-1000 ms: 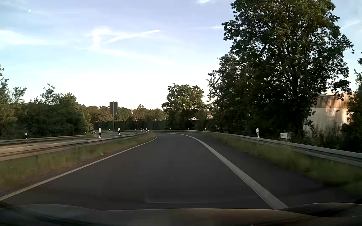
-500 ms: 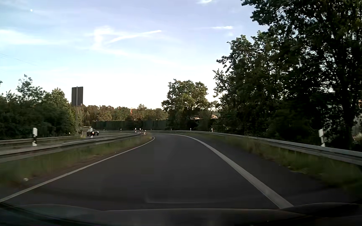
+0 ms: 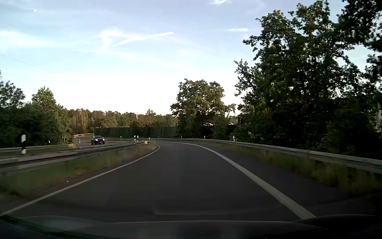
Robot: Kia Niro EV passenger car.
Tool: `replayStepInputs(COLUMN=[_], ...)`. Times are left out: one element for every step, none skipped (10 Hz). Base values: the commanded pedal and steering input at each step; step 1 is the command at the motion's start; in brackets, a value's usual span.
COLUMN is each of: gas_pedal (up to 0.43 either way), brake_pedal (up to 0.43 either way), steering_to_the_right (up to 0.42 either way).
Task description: Follow the waypoints while adhering to traffic rules and regulations
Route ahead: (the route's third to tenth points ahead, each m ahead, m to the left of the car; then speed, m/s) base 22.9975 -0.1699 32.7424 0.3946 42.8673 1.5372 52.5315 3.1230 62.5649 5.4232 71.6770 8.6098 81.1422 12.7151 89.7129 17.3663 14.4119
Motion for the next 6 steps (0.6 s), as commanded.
replayStepInputs(gas_pedal=[0.0, 0.0, 0.0, 0.0, 0.0, 0.0], brake_pedal=[0.0, 0.0, 0.0, 0.0, 0.0, 0.0], steering_to_the_right=[-0.009, -0.011, -0.012, -0.013, -0.014, -0.014])
